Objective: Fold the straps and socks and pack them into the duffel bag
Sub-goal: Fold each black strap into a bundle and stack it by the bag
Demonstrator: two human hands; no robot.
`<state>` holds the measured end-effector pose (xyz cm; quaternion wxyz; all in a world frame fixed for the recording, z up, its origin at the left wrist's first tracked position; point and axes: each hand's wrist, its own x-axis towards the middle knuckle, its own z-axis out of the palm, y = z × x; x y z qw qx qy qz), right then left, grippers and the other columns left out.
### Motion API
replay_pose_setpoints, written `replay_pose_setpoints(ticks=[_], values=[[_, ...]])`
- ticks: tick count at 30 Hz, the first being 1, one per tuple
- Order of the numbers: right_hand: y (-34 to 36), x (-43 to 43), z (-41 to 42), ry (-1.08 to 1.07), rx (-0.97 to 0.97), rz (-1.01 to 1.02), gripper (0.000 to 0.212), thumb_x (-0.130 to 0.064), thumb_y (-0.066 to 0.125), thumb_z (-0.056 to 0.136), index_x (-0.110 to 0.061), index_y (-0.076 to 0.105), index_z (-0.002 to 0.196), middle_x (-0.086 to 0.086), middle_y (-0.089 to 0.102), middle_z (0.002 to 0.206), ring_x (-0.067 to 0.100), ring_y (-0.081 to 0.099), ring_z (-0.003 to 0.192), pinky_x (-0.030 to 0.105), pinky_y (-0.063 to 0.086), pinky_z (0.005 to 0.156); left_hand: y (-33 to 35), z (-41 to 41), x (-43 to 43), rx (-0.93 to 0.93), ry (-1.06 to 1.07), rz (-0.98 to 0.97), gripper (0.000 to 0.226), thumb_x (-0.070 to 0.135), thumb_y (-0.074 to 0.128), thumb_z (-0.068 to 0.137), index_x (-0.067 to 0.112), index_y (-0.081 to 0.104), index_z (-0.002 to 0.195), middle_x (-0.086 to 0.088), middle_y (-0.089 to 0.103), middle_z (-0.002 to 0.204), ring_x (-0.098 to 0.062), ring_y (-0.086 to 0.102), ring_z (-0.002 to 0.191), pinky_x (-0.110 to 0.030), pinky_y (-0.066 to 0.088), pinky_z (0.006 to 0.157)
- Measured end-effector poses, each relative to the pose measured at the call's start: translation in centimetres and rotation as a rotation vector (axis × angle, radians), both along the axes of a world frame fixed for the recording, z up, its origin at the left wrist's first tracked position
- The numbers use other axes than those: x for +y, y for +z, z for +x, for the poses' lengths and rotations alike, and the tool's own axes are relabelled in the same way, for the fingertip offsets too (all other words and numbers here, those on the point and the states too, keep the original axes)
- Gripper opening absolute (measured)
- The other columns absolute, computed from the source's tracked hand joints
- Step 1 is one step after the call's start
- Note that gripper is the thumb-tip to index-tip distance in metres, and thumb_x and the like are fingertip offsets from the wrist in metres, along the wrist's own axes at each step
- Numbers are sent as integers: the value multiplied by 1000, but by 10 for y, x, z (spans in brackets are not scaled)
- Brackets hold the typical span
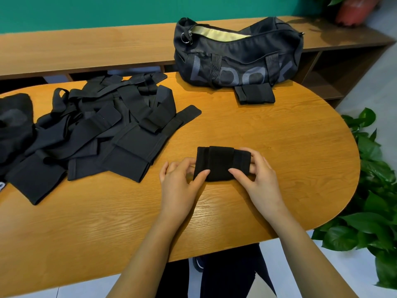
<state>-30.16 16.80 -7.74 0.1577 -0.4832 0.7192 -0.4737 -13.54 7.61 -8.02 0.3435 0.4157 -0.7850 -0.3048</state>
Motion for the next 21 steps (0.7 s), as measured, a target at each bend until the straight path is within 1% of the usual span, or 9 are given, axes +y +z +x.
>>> replay_pose_setpoints(ticks=[3,5,7,9,11,14,16,19,21], values=[[0,0,0,-62,-1,-22,71,-70,57,74,-36,39,134,-20,69,84,13,60,112,52,40,105,-1,-1,0,24,39,13,42,43,65,85,31,49,121,11,65,73,-1,59,93,-41,17,117],[0,0,1,-88,42,-18,79,-66,57,72,-25,40,137,-12,59,67,10,59,88,51,43,101,-2,-1,0,16,64,12,50,37,70,83,28,46,126,10,60,70,-1,59,89,-40,21,115],[-1,-1,1,-103,92,-2,81,-65,57,72,-19,41,137,-9,49,62,7,52,74,51,44,100,-2,-2,1,-14,85,-12,54,34,74,82,27,46,127,10,56,73,-3,56,86,-38,25,111],[-2,-1,0,-120,123,28,80,-66,56,72,-20,41,136,-8,49,68,8,51,78,48,43,100,-2,-1,0,-63,86,-63,49,34,75,81,27,51,124,13,52,83,-7,50,88,-35,29,102],[-3,-1,0,-135,176,60,78,-66,54,73,-19,43,134,-10,48,79,9,46,88,43,45,95,-3,-1,0,-107,54,-136,35,33,73,82,30,60,115,14,53,99,-8,46,99,-37,30,99],[-3,-2,2,-148,311,103,73,-65,54,76,-18,48,132,-11,46,98,9,40,100,39,45,90,-2,0,2,-126,-6,-159,14,31,68,87,33,71,100,17,59,112,-8,44,113,-46,22,109],[-3,-3,1,-162,337,132,67,-59,59,80,-18,49,132,-6,50,106,13,40,106,37,42,93,1,1,3,-135,-30,-122,17,40,62,88,34,73,101,20,61,115,-6,43,117,-50,13,114],[-3,-3,0,-178,307,175,60,-48,65,84,-17,49,133,-1,54,117,16,41,115,36,37,98,5,6,4,-198,-90,-92,39,61,54,81,40,69,110,24,58,122,-4,38,124,-51,4,116],[-2,-3,0,-173,279,187,57,-47,65,86,-19,48,133,-3,54,121,15,41,118,34,33,100,5,12,4,-261,-141,-106,48,66,56,76,44,65,118,26,54,127,-3,33,126,-54,-3,116]])
